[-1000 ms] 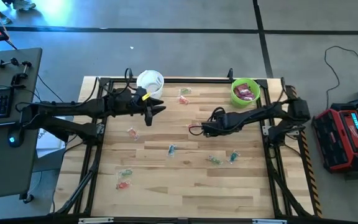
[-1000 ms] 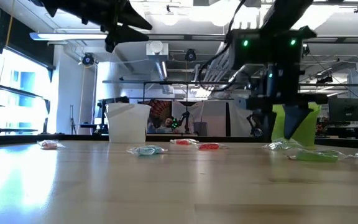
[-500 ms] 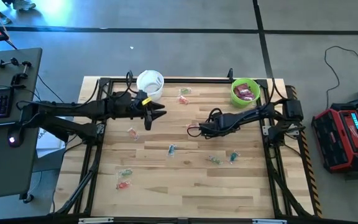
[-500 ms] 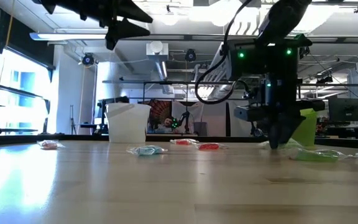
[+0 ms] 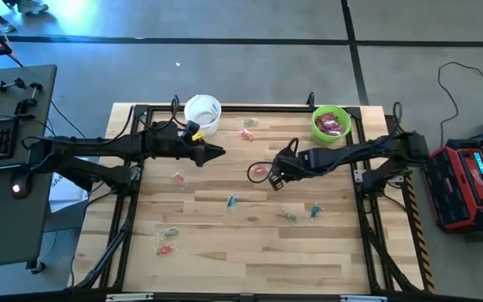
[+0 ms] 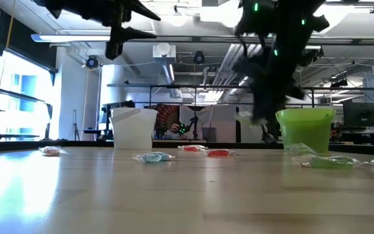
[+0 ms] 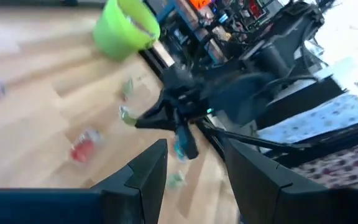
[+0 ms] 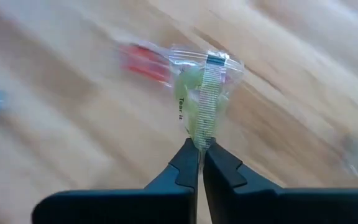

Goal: Sort candy by brand, put in halloween buckets
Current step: Put the green gummy into the white bucket

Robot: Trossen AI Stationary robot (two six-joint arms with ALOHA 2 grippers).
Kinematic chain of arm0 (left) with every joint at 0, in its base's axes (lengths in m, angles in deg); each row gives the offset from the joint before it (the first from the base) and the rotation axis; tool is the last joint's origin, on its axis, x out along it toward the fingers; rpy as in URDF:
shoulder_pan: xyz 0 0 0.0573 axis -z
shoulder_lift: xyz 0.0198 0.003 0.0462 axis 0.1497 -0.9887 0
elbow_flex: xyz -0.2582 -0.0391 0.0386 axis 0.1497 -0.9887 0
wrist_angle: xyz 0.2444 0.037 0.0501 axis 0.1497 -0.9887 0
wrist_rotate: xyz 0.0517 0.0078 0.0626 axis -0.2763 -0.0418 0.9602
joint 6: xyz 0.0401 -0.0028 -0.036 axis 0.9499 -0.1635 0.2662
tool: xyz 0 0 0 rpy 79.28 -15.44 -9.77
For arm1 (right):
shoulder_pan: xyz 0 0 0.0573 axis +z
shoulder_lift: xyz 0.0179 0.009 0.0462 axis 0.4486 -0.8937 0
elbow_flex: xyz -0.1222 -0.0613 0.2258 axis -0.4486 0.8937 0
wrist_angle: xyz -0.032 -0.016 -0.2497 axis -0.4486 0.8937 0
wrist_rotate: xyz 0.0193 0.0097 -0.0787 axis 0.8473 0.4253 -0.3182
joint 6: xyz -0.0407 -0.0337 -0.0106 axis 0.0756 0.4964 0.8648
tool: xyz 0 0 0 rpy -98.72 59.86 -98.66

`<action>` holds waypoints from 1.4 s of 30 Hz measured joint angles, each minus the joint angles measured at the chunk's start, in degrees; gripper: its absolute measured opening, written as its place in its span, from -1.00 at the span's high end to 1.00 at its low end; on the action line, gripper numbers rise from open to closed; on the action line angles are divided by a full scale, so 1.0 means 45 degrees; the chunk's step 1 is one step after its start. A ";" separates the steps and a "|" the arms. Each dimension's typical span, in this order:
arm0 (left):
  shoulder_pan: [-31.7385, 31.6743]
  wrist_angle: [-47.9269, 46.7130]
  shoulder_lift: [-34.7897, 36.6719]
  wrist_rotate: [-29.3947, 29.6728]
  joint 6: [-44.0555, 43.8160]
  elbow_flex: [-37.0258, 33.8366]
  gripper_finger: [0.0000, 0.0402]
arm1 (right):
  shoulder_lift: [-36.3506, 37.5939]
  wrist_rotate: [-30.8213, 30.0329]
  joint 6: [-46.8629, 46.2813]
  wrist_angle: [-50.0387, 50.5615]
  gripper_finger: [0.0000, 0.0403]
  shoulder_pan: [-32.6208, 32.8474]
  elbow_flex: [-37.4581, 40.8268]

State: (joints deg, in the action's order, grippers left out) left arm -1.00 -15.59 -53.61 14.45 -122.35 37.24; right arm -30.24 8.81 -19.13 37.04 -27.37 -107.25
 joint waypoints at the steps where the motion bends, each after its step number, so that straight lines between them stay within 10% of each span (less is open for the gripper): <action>1: -0.0052 -0.0031 -0.0062 -0.0236 -0.0355 0.0000 0.23 | 0.0203 0.0080 0.0588 -0.0517 0.99 0.0053 0.0000; 17: -0.0112 0.0798 -0.2665 -0.1806 -0.2743 0.0005 0.01 | 0.0699 -0.0232 0.6475 -0.4037 1.00 0.1116 -0.1220; 42: -0.0209 0.2228 -0.5416 -0.2892 -0.2511 0.2092 0.12 | 0.0699 -0.0106 0.7499 -0.4030 1.00 0.1114 -0.1700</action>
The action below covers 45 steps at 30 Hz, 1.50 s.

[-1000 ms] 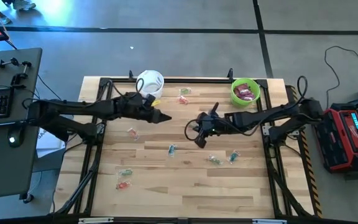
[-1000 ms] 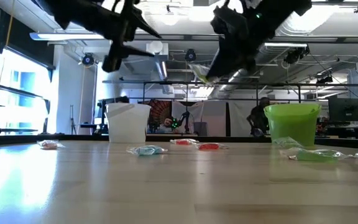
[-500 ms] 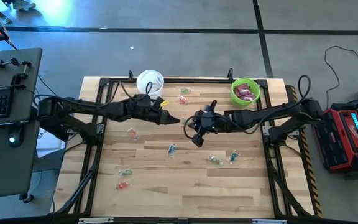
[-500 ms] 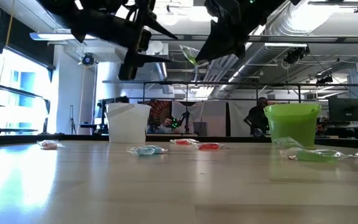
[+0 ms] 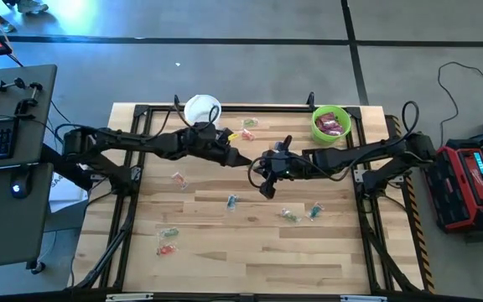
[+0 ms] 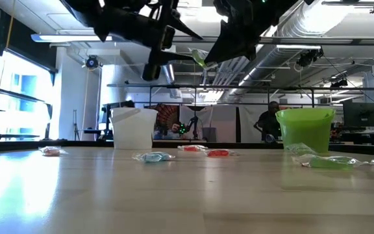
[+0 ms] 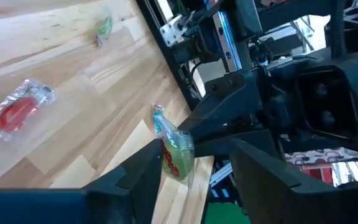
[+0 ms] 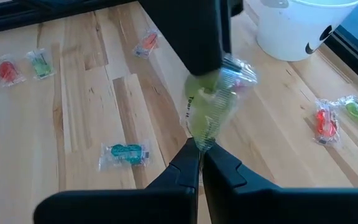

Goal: Sort candy by brand, put in halloween buckets
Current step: Put the green gummy into the white bucket

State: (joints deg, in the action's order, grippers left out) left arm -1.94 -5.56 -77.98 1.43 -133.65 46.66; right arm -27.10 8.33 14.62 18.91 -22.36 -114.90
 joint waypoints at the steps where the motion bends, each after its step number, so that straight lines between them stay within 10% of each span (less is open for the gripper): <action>1: 0.0005 0.0057 -0.0048 -0.0082 0.0000 0.0016 0.16 | 0.0000 0.0005 0.0000 0.0000 1.00 0.0000 0.0000; 16: -0.0073 -0.0315 -0.0004 0.0299 0.0585 0.0006 0.95 | 0.0000 -0.0027 -0.0001 -0.0087 0.97 0.0000 0.0000; 30: -0.0988 -0.1474 0.1099 0.1119 0.2178 0.0002 0.98 | 0.0039 -0.0571 -0.0886 0.0065 0.35 -0.0015 0.0002; 45: -0.4690 -0.7000 0.4121 0.3485 0.4600 0.0006 0.99 | 0.0034 -0.0625 -0.1059 0.0067 0.29 -0.0028 0.0015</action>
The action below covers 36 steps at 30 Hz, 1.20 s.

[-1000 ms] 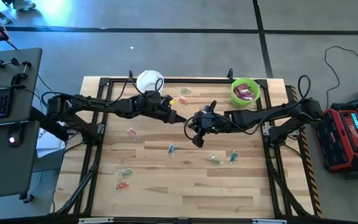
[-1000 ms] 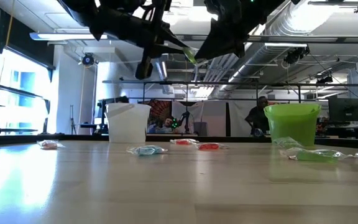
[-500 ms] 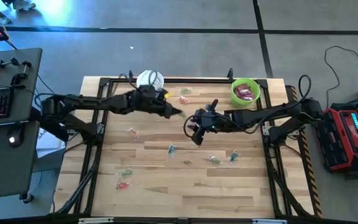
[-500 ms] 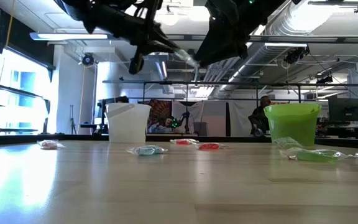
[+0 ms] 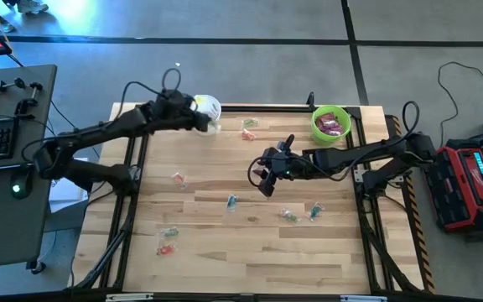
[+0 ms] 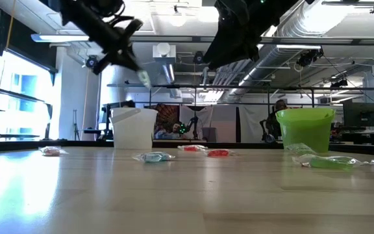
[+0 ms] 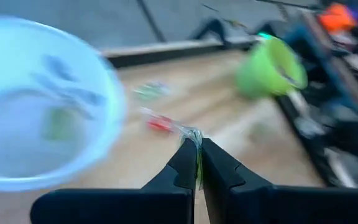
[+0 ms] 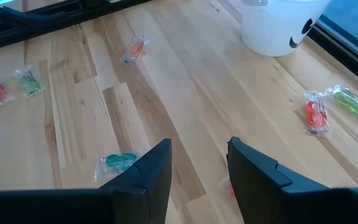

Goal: Sort candy by brand, put in halloween buckets
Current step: Put the green gummy into the white bucket

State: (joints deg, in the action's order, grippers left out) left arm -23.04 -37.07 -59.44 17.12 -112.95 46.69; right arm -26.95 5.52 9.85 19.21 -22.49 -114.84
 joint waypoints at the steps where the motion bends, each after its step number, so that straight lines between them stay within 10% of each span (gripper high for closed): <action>1: -0.0208 -0.0269 0.0074 0.0341 0.0127 0.0000 0.99 | 0.0000 -0.0003 0.0000 0.0006 0.29 -0.0006 0.0000; 13: -0.2290 -0.0646 -0.1681 0.0562 0.2084 0.0161 0.99 | 0.0000 -0.0176 0.0036 -0.0019 0.29 -0.0106 0.0000; 36: -0.3562 -0.6887 -0.7852 -0.0193 0.8903 0.6235 0.99 | 0.0000 -0.0152 0.0015 -0.0053 0.29 -0.0370 0.0000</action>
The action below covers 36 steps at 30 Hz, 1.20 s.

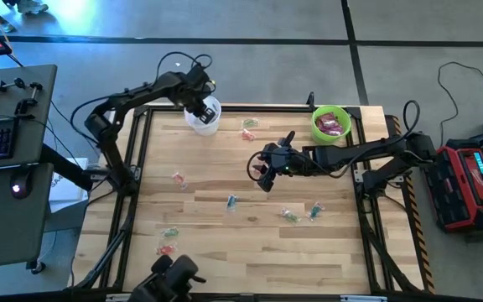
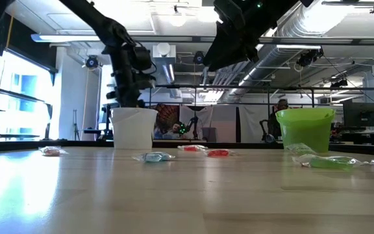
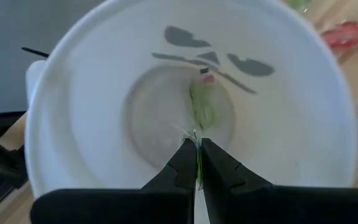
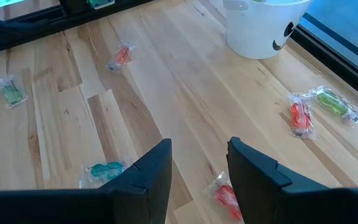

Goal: Sort candy by brand, put in halloween buckets
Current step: Put the green gummy into the white bucket, then put the orange gummy into the white bucket

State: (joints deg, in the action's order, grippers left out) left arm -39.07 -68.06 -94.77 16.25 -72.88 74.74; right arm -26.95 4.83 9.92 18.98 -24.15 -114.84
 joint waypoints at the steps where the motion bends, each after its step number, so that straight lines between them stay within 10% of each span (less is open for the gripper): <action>1: -0.0019 -0.0007 -0.0097 -0.0017 0.0126 0.0017 0.99 | 0.0000 0.0001 -0.0001 0.0000 0.29 0.0000 -0.0004; 18: -0.0021 0.0071 0.0130 -0.0298 0.0277 0.0040 0.53 | 0.0000 -0.0004 0.0001 0.0000 0.29 0.0000 -0.0005; 36: 0.2372 0.1741 0.3711 -0.0087 -0.0250 0.0038 0.24 | 0.0000 -0.0004 -0.0054 0.0010 0.29 0.0000 -0.0005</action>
State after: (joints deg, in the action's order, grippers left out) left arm -28.40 -60.22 -78.07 15.85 -74.01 74.92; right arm -26.95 4.81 9.68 19.02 -24.15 -114.86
